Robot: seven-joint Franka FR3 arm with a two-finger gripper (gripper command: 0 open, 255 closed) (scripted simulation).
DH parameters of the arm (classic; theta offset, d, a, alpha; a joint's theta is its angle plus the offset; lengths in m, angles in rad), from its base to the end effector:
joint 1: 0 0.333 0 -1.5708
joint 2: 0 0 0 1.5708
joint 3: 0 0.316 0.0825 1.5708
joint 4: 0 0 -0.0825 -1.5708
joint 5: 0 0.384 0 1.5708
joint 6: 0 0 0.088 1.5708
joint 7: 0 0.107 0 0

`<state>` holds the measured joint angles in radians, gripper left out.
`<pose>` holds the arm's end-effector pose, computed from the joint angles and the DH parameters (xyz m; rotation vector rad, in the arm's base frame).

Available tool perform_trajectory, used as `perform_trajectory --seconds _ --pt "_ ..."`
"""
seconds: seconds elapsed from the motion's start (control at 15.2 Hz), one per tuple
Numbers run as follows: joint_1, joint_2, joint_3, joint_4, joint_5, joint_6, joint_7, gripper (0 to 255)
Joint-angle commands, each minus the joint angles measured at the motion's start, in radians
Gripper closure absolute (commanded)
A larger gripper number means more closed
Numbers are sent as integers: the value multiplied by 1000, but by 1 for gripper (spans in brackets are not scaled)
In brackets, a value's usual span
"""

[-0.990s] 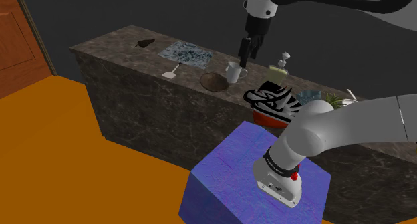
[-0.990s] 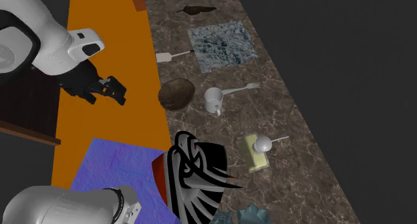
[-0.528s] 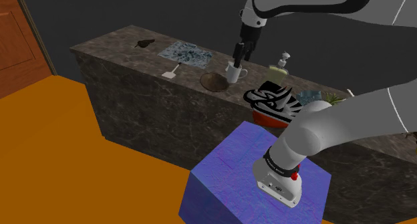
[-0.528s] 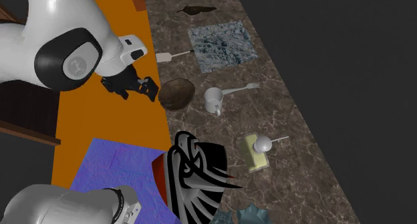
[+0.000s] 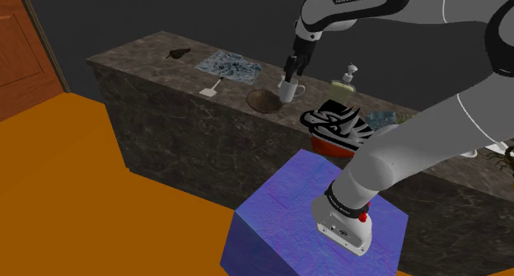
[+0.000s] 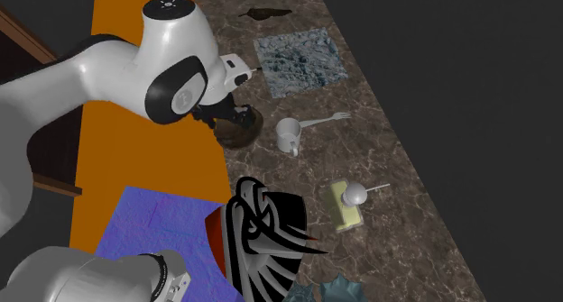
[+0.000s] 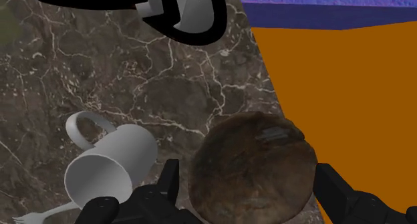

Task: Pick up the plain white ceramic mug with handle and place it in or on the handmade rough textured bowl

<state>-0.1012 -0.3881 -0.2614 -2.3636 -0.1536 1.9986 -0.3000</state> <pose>0.4015 -0.1681 0.4703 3.0970 0.0284 0.0002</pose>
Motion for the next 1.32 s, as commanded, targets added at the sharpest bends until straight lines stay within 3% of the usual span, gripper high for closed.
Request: perform_trajectory --seconds 0.0,0.26,0.59,1.25 --pt "-5 68 -34 28 14 53 -34 0" --pt "-13 204 -95 94 66 142 -111 0" --pt "-32 388 -153 205 179 224 -228 0" --pt "-39 466 -152 178 228 323 -265 0"
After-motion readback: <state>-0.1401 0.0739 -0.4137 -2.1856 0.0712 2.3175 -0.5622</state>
